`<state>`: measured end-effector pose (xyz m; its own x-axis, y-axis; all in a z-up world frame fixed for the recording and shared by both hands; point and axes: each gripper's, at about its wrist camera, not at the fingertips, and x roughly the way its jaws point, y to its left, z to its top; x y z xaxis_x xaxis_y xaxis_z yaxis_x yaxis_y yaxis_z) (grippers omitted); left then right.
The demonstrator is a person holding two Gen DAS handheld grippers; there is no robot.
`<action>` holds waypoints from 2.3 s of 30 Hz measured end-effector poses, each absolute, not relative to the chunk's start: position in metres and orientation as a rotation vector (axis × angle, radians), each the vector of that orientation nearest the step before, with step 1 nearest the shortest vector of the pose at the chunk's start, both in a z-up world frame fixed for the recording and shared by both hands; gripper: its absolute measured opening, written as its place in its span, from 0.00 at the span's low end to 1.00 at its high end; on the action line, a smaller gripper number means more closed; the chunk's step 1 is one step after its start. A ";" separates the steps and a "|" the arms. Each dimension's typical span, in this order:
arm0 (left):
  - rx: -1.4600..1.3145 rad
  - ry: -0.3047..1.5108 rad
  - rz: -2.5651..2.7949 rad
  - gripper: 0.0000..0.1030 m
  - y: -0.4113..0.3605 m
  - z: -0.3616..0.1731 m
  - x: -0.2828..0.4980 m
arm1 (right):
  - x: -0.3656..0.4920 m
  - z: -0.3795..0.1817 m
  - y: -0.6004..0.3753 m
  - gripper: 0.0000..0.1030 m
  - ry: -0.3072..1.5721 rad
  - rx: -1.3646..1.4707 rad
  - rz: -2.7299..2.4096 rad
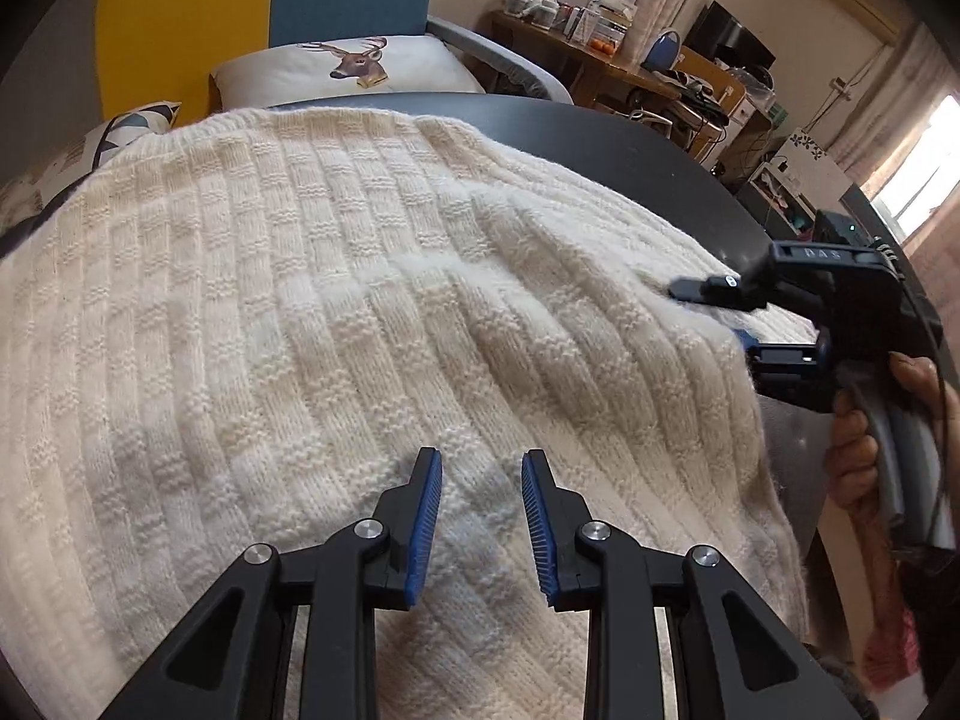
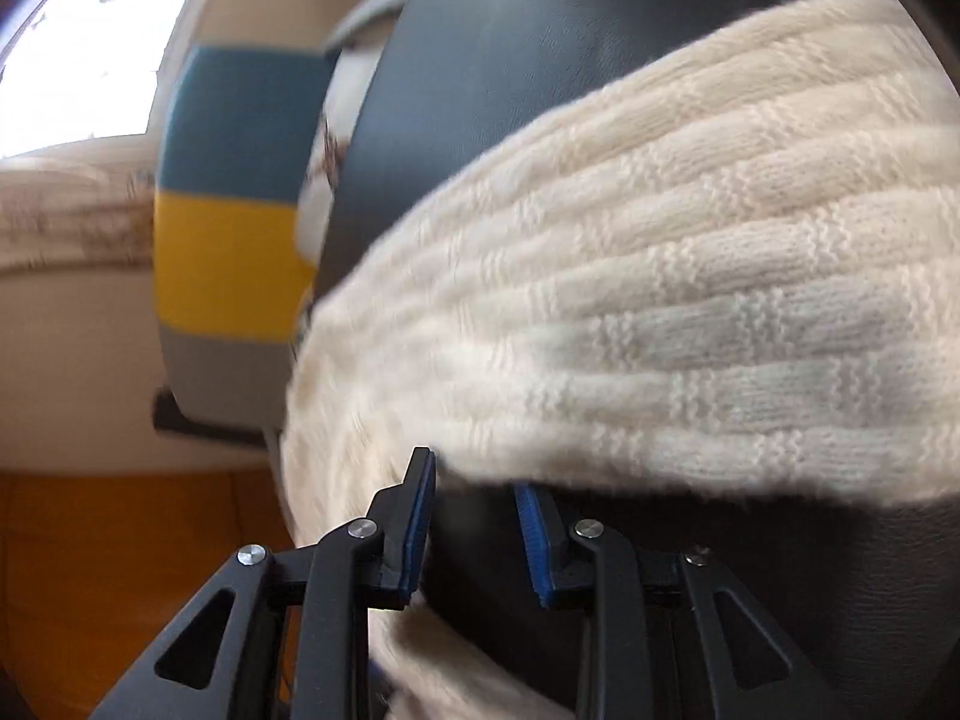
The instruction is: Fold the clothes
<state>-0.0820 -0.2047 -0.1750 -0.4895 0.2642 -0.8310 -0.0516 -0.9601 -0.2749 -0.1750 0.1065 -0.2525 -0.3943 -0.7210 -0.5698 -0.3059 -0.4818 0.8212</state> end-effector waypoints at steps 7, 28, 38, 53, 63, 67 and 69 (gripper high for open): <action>-1.467 -0.284 2.536 0.27 -0.201 -0.179 -0.075 | -0.190 -0.233 0.079 0.19 -1.111 1.449 -2.273; -1.404 -0.381 2.481 0.28 -0.196 -0.153 -0.097 | -0.184 -0.147 0.066 0.24 -0.142 1.329 -2.156; -1.496 -0.291 2.353 0.28 -0.139 -0.178 -0.107 | -0.230 -0.191 -0.043 0.22 0.374 1.402 -2.035; -1.426 -0.376 2.360 0.28 -0.149 -0.166 -0.095 | -0.249 -0.181 -0.038 0.21 0.254 1.356 -2.034; -1.442 -0.606 2.755 0.28 -0.300 -0.153 -0.123 | -0.293 -0.171 -0.110 0.21 0.093 1.288 -2.020; -1.540 -0.718 2.842 0.28 -0.357 -0.171 -0.125 | -0.313 -0.196 -0.126 0.17 0.176 1.362 -2.072; -1.541 -0.771 2.828 0.27 -0.374 -0.179 -0.125 | -0.316 -0.195 -0.121 0.09 0.190 1.368 -2.141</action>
<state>-0.1252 -0.3736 -0.1787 -0.5556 0.0703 -0.8285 0.3600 -0.8778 -0.3160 -0.3164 -0.1206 -0.1952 -0.3012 -0.3967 -0.8671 0.5435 -0.8186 0.1858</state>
